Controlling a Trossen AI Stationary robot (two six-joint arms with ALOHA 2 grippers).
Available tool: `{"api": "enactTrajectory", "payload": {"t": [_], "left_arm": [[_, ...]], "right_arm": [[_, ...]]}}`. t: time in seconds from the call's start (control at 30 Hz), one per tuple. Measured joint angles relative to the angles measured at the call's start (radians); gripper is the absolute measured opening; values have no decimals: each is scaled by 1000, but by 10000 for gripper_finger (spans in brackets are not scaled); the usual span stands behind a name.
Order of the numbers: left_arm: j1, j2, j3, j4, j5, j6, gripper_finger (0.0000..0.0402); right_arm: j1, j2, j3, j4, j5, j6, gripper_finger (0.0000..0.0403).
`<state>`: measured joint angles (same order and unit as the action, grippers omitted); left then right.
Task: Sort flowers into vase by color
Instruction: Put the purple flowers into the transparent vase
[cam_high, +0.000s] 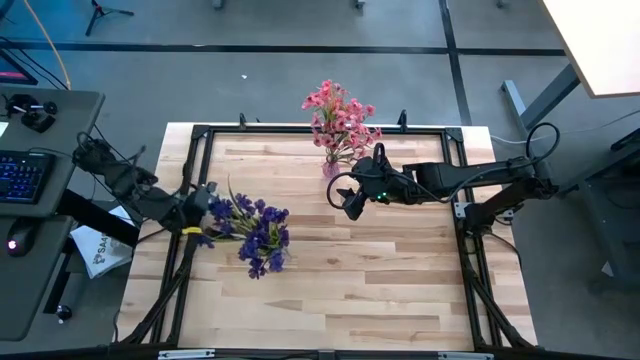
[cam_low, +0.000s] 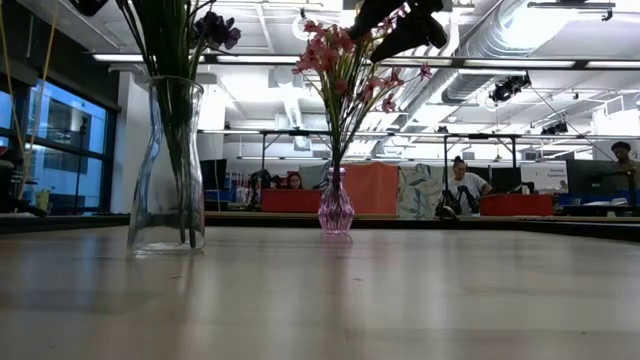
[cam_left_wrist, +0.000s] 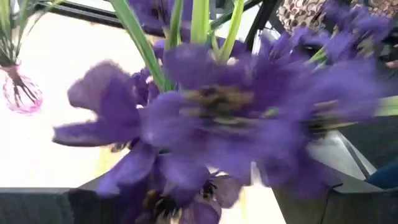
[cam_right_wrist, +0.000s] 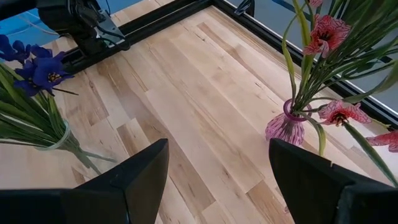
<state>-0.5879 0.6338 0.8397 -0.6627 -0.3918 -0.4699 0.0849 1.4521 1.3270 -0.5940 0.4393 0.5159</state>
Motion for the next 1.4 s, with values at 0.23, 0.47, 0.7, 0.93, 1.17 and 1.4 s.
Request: {"api": "enactTrajectory", "payload": {"t": [0.23,0.47,0.7,0.93,1.17,1.4], "left_arm": [[0,0,128,-105,-44,53,243],[0,-6,244,-104,-145,220,243],[0,-6,332,-94,-308,359,243],[0,6,336,-75,-331,321,243],[1,4,255,-37,-411,324,243],[0,-22,-8,303,-402,298,243]], "right_arm": [[0,0,0,-9,2,0,272],[0,0,0,-9,-28,-1,272],[0,0,0,-9,-48,-27,272],[0,0,0,-9,-76,-50,272],[0,0,0,-8,-75,-79,272],[0,0,0,-8,-76,-80,272]]}}
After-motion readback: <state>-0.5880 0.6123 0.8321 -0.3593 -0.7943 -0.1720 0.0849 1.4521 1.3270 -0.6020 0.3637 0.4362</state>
